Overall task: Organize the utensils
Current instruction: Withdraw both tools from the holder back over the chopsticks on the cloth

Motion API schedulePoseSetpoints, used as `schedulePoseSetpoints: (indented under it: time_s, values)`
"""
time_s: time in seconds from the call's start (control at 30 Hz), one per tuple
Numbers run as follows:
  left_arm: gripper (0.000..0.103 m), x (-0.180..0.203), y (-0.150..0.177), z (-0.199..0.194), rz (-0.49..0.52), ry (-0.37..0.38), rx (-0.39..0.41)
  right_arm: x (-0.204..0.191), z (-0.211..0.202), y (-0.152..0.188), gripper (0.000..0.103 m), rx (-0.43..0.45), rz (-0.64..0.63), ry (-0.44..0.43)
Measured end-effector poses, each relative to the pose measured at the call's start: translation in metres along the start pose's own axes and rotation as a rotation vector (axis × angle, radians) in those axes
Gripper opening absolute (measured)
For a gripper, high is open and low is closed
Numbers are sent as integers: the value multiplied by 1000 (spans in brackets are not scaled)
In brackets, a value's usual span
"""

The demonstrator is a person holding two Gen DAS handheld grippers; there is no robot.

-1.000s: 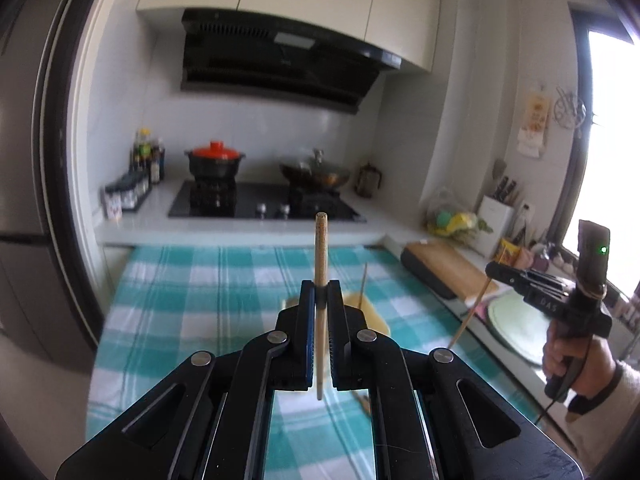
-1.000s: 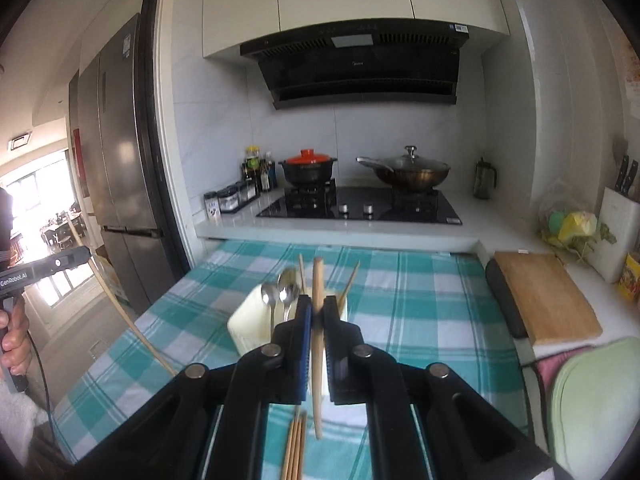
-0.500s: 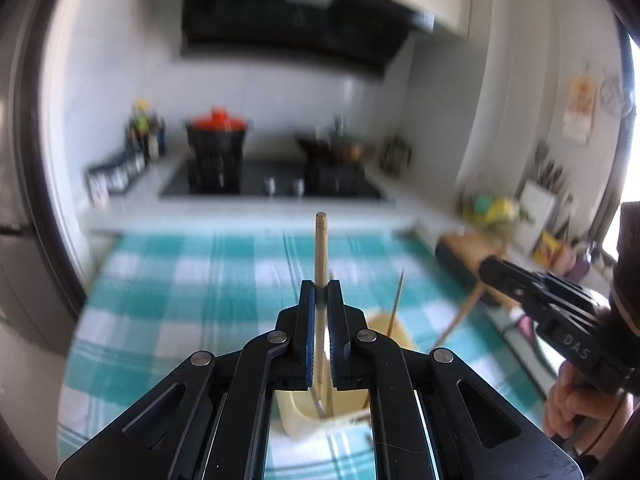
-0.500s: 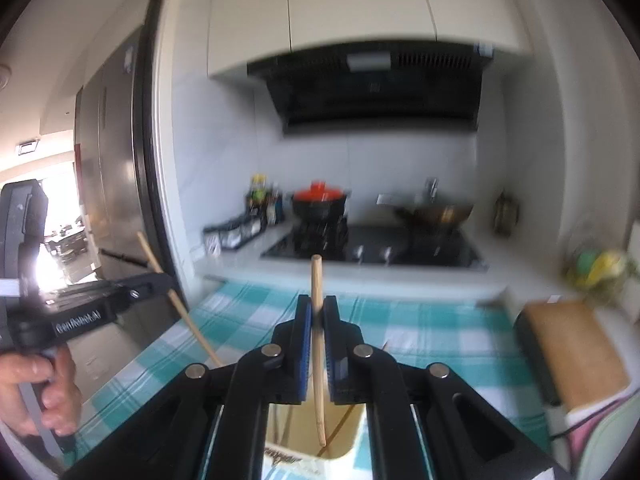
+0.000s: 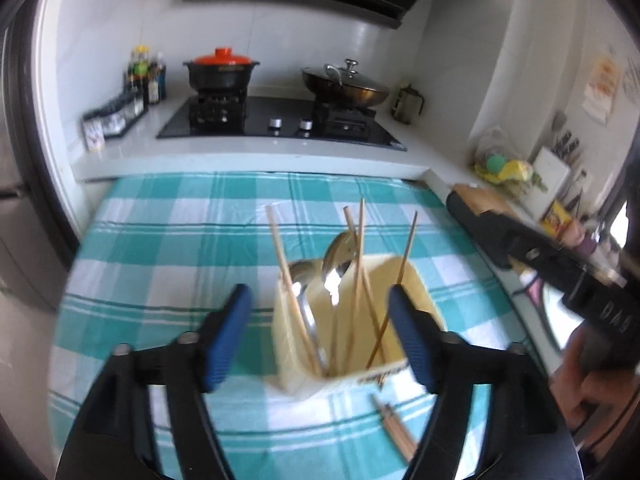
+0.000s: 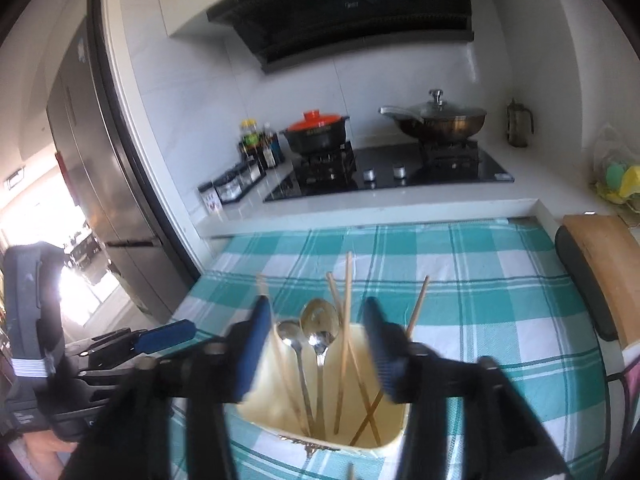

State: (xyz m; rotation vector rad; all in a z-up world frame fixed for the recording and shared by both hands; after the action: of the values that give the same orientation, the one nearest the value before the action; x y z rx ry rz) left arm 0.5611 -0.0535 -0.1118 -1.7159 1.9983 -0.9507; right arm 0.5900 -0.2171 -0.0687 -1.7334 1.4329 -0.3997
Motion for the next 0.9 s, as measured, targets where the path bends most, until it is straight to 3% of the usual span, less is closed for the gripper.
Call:
schedulePoseSetpoints:
  time_s: [0.1, 0.27, 0.37, 0.43, 0.5, 0.63, 0.73, 0.9]
  values:
    - [96, 0, 35, -15, 37, -39, -31, 3, -22, 23, 57, -43, -44, 40]
    - [97, 13, 132, -4, 58, -9, -118, 28, -40, 119, 57, -167, -130, 127]
    - [97, 14, 182, 11, 24, -60, -94, 51, -43, 194, 57, -234, -171, 204]
    - [97, 11, 205, 19, -32, -110, -60, 73, -44, 239, 57, -267, -147, 254]
    - [97, 11, 219, 27, -87, -114, -60, 94, -44, 272, 57, -298, -111, 296]
    - [97, 19, 236, 49, -98, -119, -105, 123, -49, 300, 57, -302, -20, 314]
    - [97, 23, 242, 62, -28, -179, -134, 138, -48, 304, 57, -297, 10, 336]
    - [97, 15, 252, 71, -52, -198, -181, 144, -43, 305, 57, -309, 36, 329]
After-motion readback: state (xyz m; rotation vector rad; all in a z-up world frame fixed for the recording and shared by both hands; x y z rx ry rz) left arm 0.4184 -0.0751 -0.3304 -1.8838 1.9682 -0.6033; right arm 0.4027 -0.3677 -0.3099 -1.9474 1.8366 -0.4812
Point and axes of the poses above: each gripper's, at about its wrist camera, not at the fingertips, and z roughly the way its jaws point, x to its right, y to its underside, the point moved 10 cm from there along z, roughly the way its jaws point, and after that the axes turned 5 degrees about -x, right-handed, at the moved point
